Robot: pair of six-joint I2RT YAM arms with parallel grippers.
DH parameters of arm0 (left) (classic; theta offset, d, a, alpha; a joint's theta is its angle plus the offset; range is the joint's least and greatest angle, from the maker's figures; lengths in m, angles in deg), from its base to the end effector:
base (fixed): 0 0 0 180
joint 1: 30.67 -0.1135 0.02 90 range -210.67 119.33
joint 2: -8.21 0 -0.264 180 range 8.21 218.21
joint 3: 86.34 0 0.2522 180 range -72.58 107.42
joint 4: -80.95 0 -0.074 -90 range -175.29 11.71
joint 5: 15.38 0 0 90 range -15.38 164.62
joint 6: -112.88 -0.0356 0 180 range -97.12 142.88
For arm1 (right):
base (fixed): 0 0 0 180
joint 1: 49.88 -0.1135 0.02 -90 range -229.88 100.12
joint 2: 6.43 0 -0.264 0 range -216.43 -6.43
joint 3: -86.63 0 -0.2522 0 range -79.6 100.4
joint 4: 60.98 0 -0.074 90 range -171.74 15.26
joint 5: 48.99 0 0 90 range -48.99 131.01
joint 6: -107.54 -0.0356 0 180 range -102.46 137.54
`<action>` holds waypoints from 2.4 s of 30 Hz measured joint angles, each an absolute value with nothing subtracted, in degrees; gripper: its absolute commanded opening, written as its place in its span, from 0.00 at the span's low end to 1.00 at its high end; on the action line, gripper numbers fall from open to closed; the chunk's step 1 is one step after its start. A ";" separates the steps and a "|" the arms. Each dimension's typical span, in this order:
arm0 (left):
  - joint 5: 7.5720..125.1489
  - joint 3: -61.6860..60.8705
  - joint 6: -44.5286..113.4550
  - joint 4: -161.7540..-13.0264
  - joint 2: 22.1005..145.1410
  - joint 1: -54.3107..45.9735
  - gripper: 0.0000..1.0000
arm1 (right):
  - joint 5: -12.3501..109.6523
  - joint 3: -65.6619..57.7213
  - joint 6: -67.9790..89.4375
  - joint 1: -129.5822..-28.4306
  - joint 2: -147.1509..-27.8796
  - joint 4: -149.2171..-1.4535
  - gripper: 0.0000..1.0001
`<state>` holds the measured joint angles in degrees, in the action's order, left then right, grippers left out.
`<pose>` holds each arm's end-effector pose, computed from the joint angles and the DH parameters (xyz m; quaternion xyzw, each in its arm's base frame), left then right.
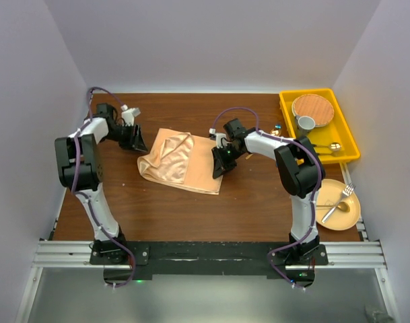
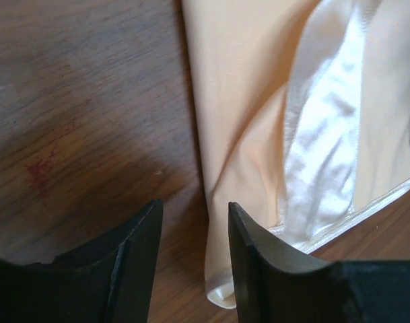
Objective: Fold the napkin into a case and place the utensils inside
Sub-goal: Fold the rectangle-folded napkin at the center of the board.
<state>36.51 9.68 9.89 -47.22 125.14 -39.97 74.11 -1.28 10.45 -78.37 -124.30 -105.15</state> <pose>0.4036 0.0438 0.1614 0.0791 0.9324 -0.2893 0.2015 0.3477 0.2108 0.1397 -0.2240 0.9183 0.3181 0.0732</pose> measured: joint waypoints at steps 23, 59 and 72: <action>60.60 -2.21 8.01 -54.72 110.10 -20.45 0.49 | 74.07 -1.30 9.99 -78.39 -124.30 -105.09 0.11; 45.41 -1.36 3.84 -46.94 106.19 -17.61 0.46 | 73.98 -1.30 9.62 -78.70 -124.30 -104.72 0.11; 58.92 -3.96 17.82 -61.93 108.22 -9.46 0.45 | 73.94 -1.54 8.51 -79.16 -124.30 -103.49 0.11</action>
<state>58.92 -3.96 17.82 -61.93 108.22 -9.46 73.94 -1.54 8.51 -79.16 -124.30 -103.49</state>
